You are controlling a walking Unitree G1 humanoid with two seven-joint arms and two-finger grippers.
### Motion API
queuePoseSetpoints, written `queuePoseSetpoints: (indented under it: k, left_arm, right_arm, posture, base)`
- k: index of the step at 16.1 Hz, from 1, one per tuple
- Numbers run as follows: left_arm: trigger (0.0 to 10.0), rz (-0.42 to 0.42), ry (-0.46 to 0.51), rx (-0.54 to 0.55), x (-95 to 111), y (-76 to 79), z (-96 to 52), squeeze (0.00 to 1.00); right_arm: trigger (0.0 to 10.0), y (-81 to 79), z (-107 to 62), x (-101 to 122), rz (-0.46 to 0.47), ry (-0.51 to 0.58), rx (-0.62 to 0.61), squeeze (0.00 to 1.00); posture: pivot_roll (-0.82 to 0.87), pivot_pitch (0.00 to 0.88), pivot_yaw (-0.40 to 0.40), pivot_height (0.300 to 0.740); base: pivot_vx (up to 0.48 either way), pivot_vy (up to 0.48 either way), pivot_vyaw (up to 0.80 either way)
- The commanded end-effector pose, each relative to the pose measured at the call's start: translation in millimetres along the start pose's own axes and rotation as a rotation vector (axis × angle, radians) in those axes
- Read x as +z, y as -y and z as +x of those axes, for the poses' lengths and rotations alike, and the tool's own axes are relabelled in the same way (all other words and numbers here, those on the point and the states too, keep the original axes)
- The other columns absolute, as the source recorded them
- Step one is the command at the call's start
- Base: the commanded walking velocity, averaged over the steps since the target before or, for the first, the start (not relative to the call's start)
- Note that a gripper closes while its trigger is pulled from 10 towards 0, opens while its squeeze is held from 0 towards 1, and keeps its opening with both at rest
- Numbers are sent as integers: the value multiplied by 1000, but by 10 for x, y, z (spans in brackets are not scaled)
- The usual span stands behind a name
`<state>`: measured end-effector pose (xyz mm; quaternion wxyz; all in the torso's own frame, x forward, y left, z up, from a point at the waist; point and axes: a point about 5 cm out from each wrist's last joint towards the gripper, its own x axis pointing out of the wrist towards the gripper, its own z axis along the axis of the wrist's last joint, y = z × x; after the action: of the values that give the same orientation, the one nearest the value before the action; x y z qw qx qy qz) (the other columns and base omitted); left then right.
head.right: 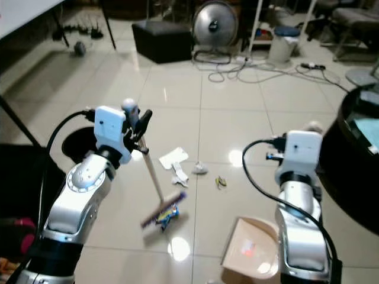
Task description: Sweep floor
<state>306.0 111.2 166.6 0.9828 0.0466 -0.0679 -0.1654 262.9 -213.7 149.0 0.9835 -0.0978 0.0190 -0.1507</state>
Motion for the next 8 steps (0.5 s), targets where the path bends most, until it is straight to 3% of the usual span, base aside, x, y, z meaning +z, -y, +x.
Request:
queuePoseSetpoints:
  k: [1, 4, 8]
  left_arm:
    - [10000, 49, 7, 60, 11, -130, -25, 0]
    - [10000, 58, 9, 83, 13, -175, -38, 0]
    - [10000, 64, 8, 95, 6, -186, -51, 0]
  right_arm:
    - [10000, -114, 10, 84, 31, 31, 63, 0]
    - [10000, -155, 7, 100, 40, 38, 98, 0]
    - [10000, -195, 23, 121, -24, 52, 128, 0]
  posture:
    - [-96, 41, 32, 740]
    - [-94, 41, 29, 740]
    - [-92, 41, 27, 740]
  base:
    - [311, 0, 0]
    - [311, 0, 0]
    - [311, 0, 0]
